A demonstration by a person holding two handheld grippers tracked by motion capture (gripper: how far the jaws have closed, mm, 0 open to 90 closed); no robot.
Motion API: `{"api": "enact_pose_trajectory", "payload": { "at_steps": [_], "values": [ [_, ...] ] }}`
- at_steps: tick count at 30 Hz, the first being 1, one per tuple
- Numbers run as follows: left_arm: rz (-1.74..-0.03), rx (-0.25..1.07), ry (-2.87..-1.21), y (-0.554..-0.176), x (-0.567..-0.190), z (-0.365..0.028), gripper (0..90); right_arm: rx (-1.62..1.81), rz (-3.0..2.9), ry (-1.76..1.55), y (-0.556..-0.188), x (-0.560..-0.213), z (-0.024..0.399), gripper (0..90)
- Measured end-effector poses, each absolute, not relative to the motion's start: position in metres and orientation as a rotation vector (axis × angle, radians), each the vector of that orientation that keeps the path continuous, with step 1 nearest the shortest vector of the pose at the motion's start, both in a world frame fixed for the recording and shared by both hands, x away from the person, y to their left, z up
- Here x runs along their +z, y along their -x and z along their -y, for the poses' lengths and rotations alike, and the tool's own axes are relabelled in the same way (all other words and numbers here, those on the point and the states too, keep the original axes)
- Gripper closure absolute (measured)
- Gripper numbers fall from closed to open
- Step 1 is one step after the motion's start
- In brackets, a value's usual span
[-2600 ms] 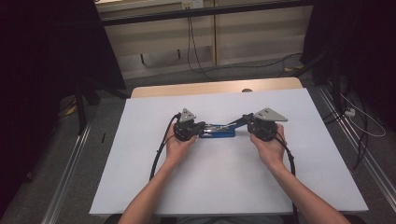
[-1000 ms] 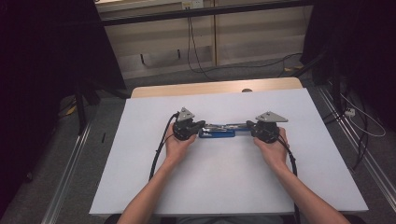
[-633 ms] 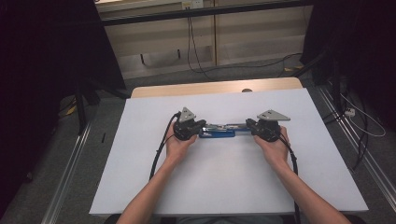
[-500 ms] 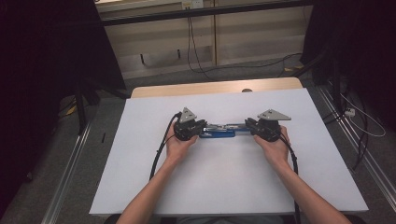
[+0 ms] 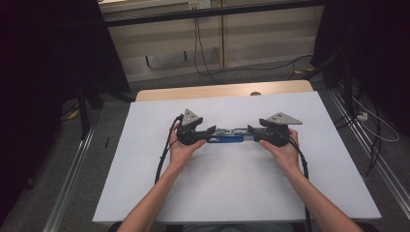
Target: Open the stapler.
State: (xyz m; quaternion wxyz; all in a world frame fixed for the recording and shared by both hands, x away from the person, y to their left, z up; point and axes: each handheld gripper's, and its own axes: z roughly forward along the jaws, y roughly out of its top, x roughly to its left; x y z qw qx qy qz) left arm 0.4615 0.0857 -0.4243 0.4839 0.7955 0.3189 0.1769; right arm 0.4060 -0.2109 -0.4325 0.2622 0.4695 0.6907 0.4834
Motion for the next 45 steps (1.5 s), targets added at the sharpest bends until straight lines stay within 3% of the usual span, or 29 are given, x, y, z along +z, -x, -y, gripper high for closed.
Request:
{"api": "enact_pose_trajectory", "payload": {
  "at_steps": [6,10,16,24,45],
  "values": [
    [-0.822,0.396,-1.975,-0.456,-0.420,-0.086,7.7,1.325,-1.824,-1.289,-0.406,-0.432,0.209,8.9],
    [-0.791,0.361,-1.941,-0.451,-0.415,-0.091,5.2,1.321,-1.816,-1.277,-0.405,-0.431,0.208,3.6],
    [-0.803,0.335,-1.893,-0.442,-0.413,-0.106,4.4,1.315,-1.807,-1.288,-0.403,-0.429,0.212,4.0],
    [-0.801,0.458,-1.907,-0.425,-0.415,-0.130,4.5,1.332,-1.794,-1.249,-0.394,-0.423,0.220,4.2],
    [-0.849,0.482,-1.867,-0.387,-0.424,-0.179,5.0,1.331,-1.739,-1.304,-0.367,-0.426,0.251,5.7]
  ]
}}
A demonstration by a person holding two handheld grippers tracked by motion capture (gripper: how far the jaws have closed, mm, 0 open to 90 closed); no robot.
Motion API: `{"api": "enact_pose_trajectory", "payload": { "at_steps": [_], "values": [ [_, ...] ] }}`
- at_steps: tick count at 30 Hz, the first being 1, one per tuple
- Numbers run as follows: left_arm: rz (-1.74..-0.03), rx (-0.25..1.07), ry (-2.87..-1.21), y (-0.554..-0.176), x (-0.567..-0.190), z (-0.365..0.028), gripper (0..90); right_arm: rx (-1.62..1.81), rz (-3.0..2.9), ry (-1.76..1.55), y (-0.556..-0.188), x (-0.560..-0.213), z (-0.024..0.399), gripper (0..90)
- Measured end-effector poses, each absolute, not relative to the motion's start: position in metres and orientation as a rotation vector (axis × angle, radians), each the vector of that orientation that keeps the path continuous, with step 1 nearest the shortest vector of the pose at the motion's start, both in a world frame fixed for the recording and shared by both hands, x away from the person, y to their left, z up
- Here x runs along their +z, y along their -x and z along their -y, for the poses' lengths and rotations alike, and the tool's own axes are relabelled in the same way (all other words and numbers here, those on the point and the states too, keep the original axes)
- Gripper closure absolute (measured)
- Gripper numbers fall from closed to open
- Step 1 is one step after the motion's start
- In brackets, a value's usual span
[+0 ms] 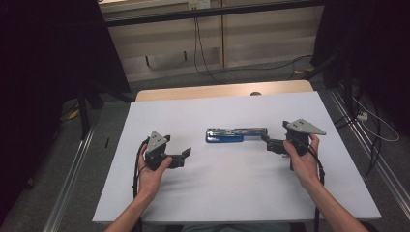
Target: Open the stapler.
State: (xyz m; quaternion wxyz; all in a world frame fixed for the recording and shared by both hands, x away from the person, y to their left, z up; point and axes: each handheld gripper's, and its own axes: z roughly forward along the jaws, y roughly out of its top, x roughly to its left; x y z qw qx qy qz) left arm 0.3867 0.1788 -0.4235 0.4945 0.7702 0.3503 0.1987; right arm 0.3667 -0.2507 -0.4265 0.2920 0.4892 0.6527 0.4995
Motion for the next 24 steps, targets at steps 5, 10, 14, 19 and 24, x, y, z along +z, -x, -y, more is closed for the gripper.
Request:
{"api": "enact_pose_trajectory", "payload": {
  "at_steps": [5,10,14,19,24],
  "values": [
    [-0.875,0.498,-1.867,-0.377,-0.425,-0.188,5.0,1.341,-1.723,-1.307,-0.353,-0.427,0.266,6.0],
    [-0.927,0.518,-1.822,-0.366,-0.424,-0.199,4.0,1.336,-1.739,-1.323,-0.347,-0.424,0.282,6.1],
    [-0.920,0.530,-1.825,-0.356,-0.422,-0.207,4.0,1.282,-1.751,-1.309,-0.341,-0.427,0.289,6.1],
    [-0.885,0.604,-1.826,-0.340,-0.418,-0.214,4.0,1.298,-1.778,-1.283,-0.338,-0.428,0.288,5.8],
    [-0.899,0.555,-1.830,-0.330,-0.420,-0.217,4.1,1.297,-1.805,-1.266,-0.338,-0.429,0.284,6.4]
  ]
}}
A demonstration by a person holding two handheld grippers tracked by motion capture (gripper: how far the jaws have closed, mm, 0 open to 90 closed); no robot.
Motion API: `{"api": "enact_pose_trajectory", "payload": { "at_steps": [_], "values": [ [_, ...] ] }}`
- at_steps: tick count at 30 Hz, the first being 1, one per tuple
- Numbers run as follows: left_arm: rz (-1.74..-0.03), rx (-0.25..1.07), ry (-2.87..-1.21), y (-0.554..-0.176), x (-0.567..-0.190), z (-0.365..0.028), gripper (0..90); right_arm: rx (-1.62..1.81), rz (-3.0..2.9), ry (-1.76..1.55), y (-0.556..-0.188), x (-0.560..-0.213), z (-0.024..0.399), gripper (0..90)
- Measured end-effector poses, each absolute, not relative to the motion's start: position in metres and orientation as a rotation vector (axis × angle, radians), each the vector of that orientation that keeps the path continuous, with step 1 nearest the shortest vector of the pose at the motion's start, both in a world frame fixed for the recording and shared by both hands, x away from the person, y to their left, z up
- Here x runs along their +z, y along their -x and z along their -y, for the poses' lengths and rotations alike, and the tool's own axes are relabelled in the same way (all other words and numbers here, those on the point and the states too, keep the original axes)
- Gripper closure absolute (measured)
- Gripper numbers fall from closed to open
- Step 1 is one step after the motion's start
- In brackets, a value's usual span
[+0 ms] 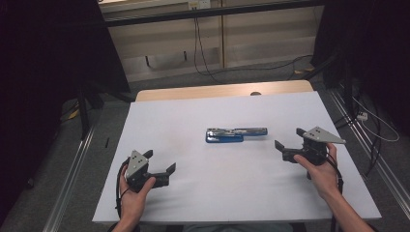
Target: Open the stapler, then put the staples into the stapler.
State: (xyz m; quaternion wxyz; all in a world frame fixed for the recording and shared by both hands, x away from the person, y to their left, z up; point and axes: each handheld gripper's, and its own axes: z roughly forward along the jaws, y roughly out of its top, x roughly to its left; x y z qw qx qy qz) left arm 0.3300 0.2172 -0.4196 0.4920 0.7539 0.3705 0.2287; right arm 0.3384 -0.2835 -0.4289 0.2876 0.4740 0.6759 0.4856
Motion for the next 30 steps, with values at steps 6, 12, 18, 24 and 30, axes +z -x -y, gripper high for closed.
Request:
{"api": "enact_pose_trajectory", "payload": {
  "at_steps": [6,12,18,24,30],
  "values": [
    [-0.923,0.571,-1.829,-0.332,-0.419,-0.218,4.3,1.269,-1.845,-1.269,-0.339,-0.427,0.284,7.2],
    [-0.914,0.551,-1.834,-0.333,-0.420,-0.217,4.3,1.266,-1.894,-1.266,-0.344,-0.422,0.284,8.8],
    [-0.923,0.516,-1.835,-0.335,-0.421,-0.217,4.3,1.281,-1.972,-1.280,-0.349,-0.419,0.284,9.4],
    [-0.935,0.527,-1.829,-0.337,-0.421,-0.219,4.3,1.202,-2.049,-1.335,-0.356,-0.420,0.287,9.9],
    [-0.948,0.534,-1.819,-0.333,-0.419,-0.224,4.3,1.148,-2.159,-1.392,-0.361,-0.419,0.290,5.5]
  ]
}}
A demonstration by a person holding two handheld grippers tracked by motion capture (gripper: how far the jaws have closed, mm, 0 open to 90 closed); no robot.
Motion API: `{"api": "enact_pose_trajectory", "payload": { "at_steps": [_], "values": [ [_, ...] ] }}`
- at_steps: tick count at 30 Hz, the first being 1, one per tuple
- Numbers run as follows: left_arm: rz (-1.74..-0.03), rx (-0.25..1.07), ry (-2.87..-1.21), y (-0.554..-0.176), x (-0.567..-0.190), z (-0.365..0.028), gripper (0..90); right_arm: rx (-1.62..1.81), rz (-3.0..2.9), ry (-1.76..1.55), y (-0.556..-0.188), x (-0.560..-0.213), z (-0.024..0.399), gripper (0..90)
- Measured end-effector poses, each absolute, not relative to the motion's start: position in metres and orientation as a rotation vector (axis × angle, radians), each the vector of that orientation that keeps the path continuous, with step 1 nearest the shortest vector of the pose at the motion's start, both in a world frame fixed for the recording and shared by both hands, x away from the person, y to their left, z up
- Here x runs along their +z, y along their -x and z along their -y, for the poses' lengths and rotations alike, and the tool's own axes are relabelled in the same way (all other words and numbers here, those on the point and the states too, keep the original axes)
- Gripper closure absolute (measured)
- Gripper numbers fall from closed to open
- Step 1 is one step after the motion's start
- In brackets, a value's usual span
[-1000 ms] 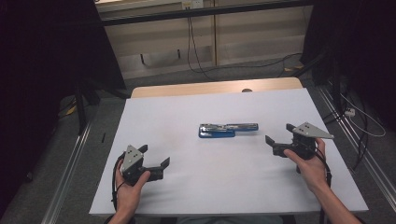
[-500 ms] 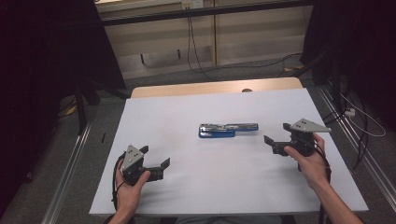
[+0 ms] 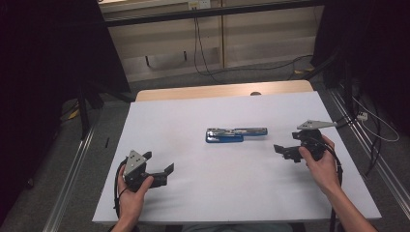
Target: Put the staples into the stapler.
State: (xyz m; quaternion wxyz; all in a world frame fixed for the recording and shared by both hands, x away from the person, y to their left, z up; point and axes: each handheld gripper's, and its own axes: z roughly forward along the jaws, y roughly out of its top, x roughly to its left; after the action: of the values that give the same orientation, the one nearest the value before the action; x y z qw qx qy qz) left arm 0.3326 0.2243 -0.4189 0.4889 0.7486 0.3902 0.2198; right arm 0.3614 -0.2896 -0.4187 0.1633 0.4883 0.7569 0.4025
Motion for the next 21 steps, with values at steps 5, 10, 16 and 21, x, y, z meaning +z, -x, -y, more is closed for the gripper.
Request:
{"api": "enact_pose_trajectory", "payload": {
  "at_steps": [5,10,16,21],
  "values": [
    [-0.953,0.551,-1.812,-0.332,-0.418,-0.225,4.3,1.135,-2.252,-1.408,-0.367,-0.418,0.291,7.2],
    [-0.960,0.557,-1.801,-0.331,-0.419,-0.226,4.3,1.099,-2.337,-1.343,-0.374,-0.419,0.290,7.7],
    [-0.954,0.529,-1.828,-0.332,-0.422,-0.221,4.3,1.009,-2.435,-1.242,-0.387,-0.417,0.287,10.4],
    [-0.951,0.525,-1.831,-0.332,-0.422,-0.219,4.3,0.993,-2.479,-1.227,-0.393,-0.418,0.285,18.1]
  ]
}}
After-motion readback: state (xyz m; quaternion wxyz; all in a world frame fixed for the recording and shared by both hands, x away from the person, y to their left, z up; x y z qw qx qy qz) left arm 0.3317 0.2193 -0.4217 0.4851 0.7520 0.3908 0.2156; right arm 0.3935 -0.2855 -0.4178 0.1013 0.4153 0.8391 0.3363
